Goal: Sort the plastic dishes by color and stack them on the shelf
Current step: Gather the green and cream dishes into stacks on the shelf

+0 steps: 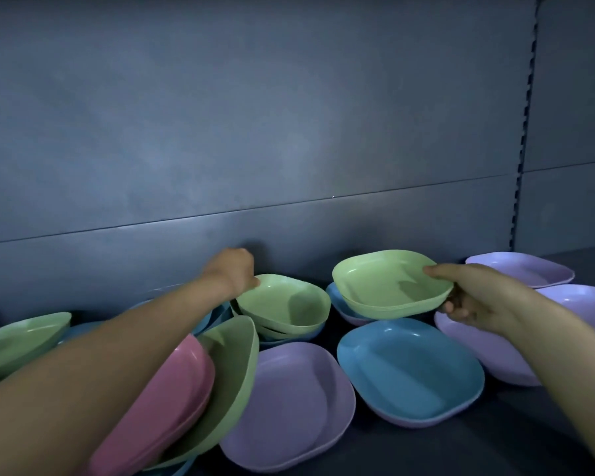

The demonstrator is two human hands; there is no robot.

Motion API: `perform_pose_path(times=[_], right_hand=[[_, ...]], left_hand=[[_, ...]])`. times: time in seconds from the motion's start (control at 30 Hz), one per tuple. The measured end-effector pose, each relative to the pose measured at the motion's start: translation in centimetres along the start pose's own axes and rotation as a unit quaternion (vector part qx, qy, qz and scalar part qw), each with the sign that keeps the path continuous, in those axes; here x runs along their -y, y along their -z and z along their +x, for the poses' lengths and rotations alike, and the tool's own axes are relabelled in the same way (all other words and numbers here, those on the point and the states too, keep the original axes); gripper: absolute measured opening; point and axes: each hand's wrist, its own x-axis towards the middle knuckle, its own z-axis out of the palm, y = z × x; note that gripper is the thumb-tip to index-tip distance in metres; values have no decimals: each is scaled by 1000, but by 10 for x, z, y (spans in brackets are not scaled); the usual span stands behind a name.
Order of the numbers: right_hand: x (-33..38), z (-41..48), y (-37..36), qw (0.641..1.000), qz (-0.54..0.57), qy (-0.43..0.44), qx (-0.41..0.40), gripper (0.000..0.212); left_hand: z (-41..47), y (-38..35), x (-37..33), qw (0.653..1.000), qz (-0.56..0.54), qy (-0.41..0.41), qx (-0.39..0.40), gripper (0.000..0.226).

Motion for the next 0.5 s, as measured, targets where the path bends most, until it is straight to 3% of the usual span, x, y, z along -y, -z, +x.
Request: perform_pose_path(times=[0.17,0.27,0.37,0.5], right_hand=[[-2,1,-4,1000,12,0,1,19],[-2,0,-6,1000,18,2,0,18],[-2,-1,-8,1000,16,0,-2,18],[-1,-4,-11,1000,20,-2,-3,18]], left_hand=[[-2,-2,8,998,-40,30,37,48],[-1,-5,12,992,-72,61,79,31],[2,-8,15,988,-101,86,83,48],[1,-12,16,987,-105,87,91,51]])
